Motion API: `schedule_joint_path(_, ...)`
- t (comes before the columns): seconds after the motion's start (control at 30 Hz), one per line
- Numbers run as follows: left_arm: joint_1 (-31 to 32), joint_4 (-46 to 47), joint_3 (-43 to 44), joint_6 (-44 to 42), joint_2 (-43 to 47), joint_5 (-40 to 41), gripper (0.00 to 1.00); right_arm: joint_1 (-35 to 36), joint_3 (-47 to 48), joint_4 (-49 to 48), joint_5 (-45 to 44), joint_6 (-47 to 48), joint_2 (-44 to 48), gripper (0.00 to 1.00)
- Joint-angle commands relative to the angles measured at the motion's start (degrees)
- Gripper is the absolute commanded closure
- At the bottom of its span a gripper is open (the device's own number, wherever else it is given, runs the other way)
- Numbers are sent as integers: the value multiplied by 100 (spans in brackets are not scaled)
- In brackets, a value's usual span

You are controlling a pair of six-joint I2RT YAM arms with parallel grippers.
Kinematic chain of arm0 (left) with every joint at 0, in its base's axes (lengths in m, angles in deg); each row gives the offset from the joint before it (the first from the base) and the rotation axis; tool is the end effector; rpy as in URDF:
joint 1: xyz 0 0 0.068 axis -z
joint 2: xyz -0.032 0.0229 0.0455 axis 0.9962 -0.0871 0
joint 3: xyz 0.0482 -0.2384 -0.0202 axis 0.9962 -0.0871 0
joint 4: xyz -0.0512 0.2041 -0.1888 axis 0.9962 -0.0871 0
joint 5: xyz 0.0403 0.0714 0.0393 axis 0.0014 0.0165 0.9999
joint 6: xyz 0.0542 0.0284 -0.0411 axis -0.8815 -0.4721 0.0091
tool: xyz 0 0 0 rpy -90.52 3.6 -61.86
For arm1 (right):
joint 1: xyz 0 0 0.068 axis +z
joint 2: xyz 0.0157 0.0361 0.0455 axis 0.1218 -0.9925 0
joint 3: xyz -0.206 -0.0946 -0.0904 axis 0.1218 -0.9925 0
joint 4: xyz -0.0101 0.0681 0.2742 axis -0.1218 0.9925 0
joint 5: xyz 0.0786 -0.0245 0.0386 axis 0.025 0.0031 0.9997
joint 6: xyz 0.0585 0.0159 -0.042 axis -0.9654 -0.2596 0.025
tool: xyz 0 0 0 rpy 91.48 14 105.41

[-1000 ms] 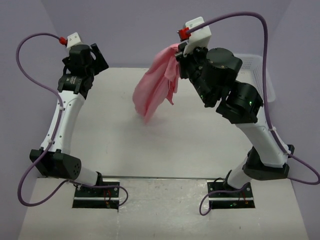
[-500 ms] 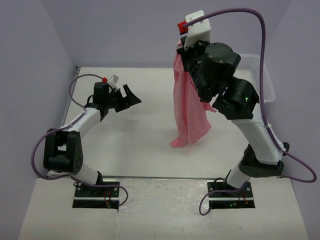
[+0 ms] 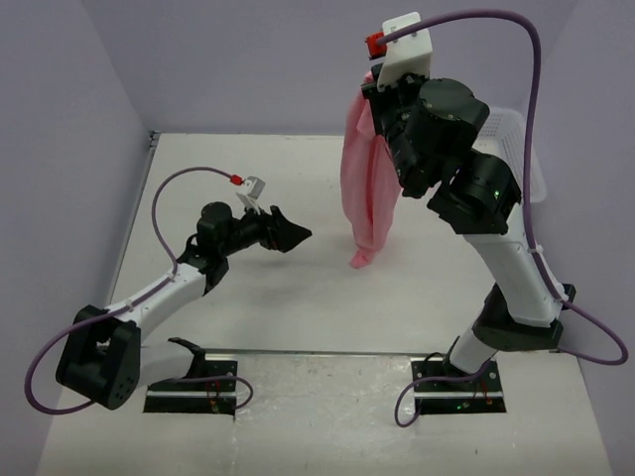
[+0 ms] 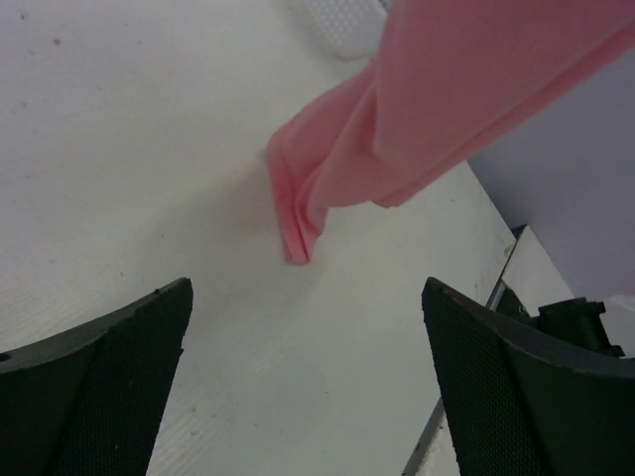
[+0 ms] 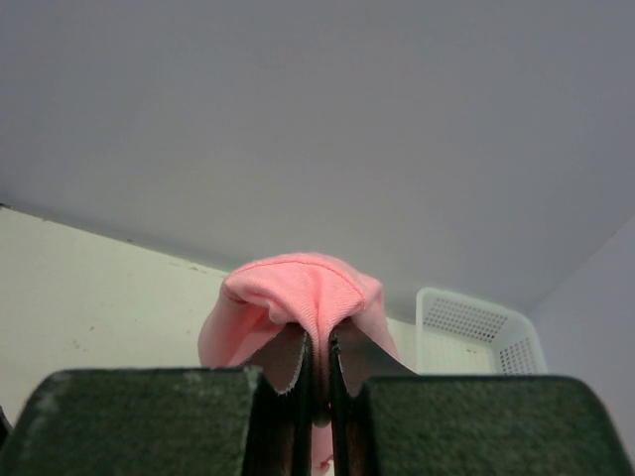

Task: Fold and stack the t-shirts
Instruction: Move the tshirt to the center of the board

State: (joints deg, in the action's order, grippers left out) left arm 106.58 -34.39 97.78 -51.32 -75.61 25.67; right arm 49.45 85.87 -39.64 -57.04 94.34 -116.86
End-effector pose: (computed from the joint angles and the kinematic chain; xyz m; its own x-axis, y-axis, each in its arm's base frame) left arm 0.2870 -0.1478 0.2058 -0.6163 -0.2747 -0.7381 0.5278 0.5516 -0.6459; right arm 0.1991 0.2162 0.5973 0.1080 -0.2147 -0.9707 -0.1041 0.9686 -0.2258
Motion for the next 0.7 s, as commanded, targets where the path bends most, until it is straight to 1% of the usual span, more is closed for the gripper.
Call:
schedule_joint_path(0.0, 170, 1141, -423, -352, 210, 197, 3, -2, 352, -174, -40, -52, -51, 100)
schedule_joint_path(0.1, 320, 1897, -643, -475, 228, 233, 2, -2, 545, 37, 74, -263, -130, 100)
schedule_joint_path(0.2, 417, 2505, -617, -580, -9, 102, 2, -2, 546, 143, 74, -369, -139, 100)
schedule_joint_path(0.33, 426, 3242, -345, -449, -746, -162, 5, -2, 493, 301, 83, -492, -121, 100)
schedule_joint_path(0.37, 434, 3645, -257, -257, -905, -189, 8, 7, 484, 318, 74, -518, -113, 100)
schedule_joint_path(0.43, 461, 3972, -117, -72, -1212, -347, 14, 7, 484, 336, 57, -510, -112, 100)
schedule_joint_path(0.47, 522, 4165, 84, 68, -1545, -434, 18, 16, 510, 354, 39, -510, -121, 100)
schedule_joint_path(0.53, 627, 4307, 427, 244, -2089, -523, 21, 24, 598, 415, -14, -484, -139, 100)
schedule_joint_path(0.6, 689, 4675, 604, 412, -2425, -637, 31, 42, 607, 415, -66, -457, -104, 100)
schedule_joint_path(0.63, 741, 4834, 744, 647, -2740, -672, 38, 33, 599, 415, -127, -414, -78, 100)
schedule_joint_path(0.67, 768, 5209, 815, 780, -2917, -759, 55, 33, 607, 415, -163, -396, -69, 100)
